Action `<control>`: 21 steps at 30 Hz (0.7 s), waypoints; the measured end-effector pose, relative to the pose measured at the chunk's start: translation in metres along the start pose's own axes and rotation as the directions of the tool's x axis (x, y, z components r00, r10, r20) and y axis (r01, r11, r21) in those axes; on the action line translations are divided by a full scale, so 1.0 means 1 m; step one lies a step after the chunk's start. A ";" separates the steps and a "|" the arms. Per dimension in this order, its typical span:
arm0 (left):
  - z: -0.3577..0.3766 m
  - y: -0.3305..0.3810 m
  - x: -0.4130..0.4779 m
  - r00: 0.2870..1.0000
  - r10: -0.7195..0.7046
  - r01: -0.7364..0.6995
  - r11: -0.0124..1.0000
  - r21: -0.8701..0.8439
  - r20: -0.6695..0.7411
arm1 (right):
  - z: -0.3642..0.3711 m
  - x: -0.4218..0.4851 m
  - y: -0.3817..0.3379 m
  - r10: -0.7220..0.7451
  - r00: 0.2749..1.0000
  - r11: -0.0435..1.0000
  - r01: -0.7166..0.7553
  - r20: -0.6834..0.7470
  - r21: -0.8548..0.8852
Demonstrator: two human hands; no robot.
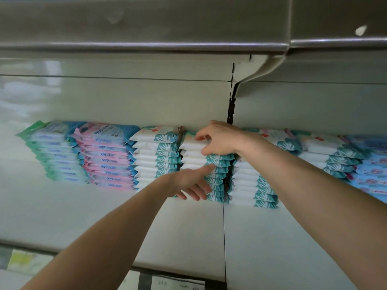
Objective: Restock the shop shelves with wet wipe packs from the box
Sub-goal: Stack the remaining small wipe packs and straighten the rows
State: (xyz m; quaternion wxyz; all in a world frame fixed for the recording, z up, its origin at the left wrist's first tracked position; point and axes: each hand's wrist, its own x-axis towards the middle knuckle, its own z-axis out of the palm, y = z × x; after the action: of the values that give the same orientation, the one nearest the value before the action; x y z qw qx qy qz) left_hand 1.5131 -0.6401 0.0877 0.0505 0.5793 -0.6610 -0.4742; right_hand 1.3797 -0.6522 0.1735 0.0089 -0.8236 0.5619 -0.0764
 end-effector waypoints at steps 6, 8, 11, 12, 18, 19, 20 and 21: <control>-0.004 0.024 -0.026 0.999 0.030 -0.026 0.988 0.152 -0.020 | -0.013 -0.015 0.001 -0.008 1.000 0.995 0.008 -0.001 0.099; 0.000 0.043 -0.042 0.984 0.169 -0.151 0.962 0.226 -0.063 | -0.028 -0.031 0.012 0.014 0.999 0.991 -0.010 -0.031 0.134; 0.005 0.084 -0.060 0.873 0.422 -0.319 0.874 0.367 -0.243 | -0.046 -0.062 0.034 0.065 0.997 0.987 -0.057 -0.051 0.148; 0.007 0.097 -0.060 0.815 0.495 -0.330 0.824 0.460 -0.301 | -0.049 -0.072 0.042 0.091 0.994 0.983 -0.080 -0.059 0.163; 0.023 0.143 -0.023 0.714 0.645 -0.230 0.583 0.780 -0.272 | -0.053 -0.108 0.093 0.277 0.955 0.961 -0.273 -0.107 0.046; 0.025 0.147 -0.017 0.726 0.651 -0.226 0.531 0.817 -0.223 | -0.049 -0.108 0.099 0.295 0.950 0.955 -0.296 -0.099 0.005; 0.027 0.149 -0.011 0.734 0.653 -0.226 0.493 0.840 -0.186 | -0.044 -0.108 0.103 0.303 0.948 0.951 -0.307 -0.097 -0.023; 0.028 0.152 -0.005 0.739 0.655 -0.227 0.466 0.855 -0.161 | -0.039 -0.107 0.106 0.303 0.947 0.950 -0.310 -0.107 -0.046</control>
State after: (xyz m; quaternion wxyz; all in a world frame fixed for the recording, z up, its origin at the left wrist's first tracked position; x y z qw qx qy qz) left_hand 1.3884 -0.6379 0.1787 0.0730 0.4356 -0.8954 0.0565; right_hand 1.2380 -0.5898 0.1887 -0.0328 -0.7214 0.6849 -0.0970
